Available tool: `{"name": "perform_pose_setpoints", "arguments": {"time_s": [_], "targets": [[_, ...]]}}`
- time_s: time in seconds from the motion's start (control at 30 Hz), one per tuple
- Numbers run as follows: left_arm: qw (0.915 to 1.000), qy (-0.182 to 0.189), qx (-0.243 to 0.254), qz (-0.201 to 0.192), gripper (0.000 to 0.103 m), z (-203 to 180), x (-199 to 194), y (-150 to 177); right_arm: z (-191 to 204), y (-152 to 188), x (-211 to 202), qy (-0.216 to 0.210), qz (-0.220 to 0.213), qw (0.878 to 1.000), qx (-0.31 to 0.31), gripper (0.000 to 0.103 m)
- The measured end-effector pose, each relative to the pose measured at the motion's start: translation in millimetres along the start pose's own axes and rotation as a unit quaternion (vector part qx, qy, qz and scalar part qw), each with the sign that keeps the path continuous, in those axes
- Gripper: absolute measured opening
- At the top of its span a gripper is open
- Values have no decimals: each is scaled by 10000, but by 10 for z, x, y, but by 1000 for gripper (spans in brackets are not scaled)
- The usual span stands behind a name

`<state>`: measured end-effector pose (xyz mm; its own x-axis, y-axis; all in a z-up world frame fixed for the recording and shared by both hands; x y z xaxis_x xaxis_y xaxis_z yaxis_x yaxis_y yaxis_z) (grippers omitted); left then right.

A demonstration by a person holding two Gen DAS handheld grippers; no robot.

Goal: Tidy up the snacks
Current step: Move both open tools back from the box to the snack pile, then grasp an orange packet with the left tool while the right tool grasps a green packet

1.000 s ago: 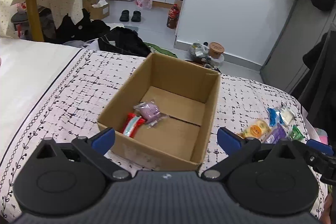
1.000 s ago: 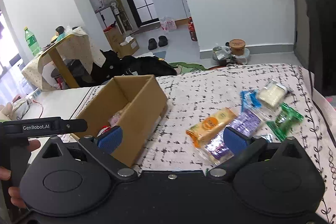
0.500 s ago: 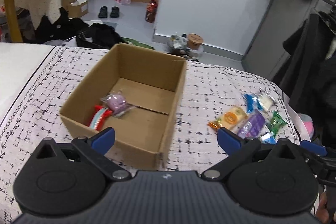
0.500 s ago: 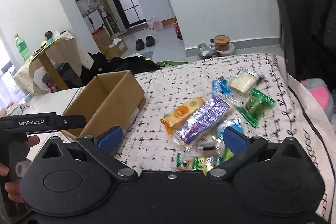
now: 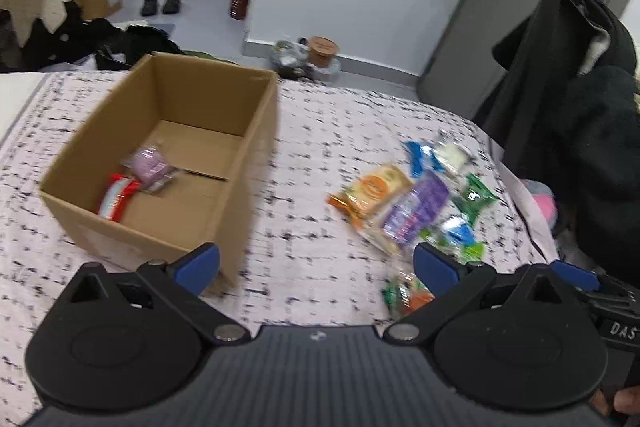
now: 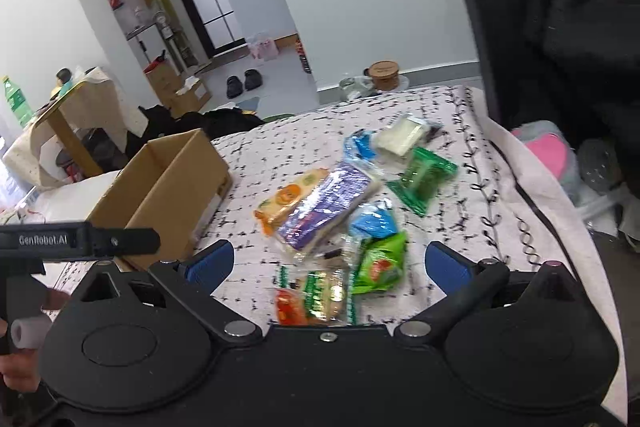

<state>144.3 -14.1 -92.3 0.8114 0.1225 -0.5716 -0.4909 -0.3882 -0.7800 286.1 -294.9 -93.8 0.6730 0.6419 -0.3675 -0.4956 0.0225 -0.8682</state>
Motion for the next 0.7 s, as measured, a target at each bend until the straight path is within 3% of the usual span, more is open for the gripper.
{"name": "perform_pose_setpoints", "arguments": {"time_s": [0.23, 0.4, 0.57, 0.7], "targets": [[9990, 327, 135, 264, 99, -271, 118, 189, -200, 73, -37, 109, 147, 9997, 168, 90], [9976, 533, 83, 442, 89, -405, 238, 321, -324, 125, -36, 223, 224, 9991, 280, 84], [9962, 620, 35, 615, 68, -502, 377, 438, -394, 161, -21, 192, 291, 9991, 246, 82], [9946, 678, -25, 781, 59, -560, 497, 537, -440, 187, 30, 181, 330, 9989, 266, 76]]}}
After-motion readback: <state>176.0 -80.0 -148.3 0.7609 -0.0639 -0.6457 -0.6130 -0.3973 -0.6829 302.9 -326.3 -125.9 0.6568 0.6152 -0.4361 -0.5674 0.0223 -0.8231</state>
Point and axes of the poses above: each gripper's, at about its wrist camera, not at the fingertips, and x roughly the way its jaws point, z to its left, y to its underside, the point moved 2 cm from there along x, roughly the way its jaws point, and after that the axes turned 15 degrees about -z, right-handed, at the moved point
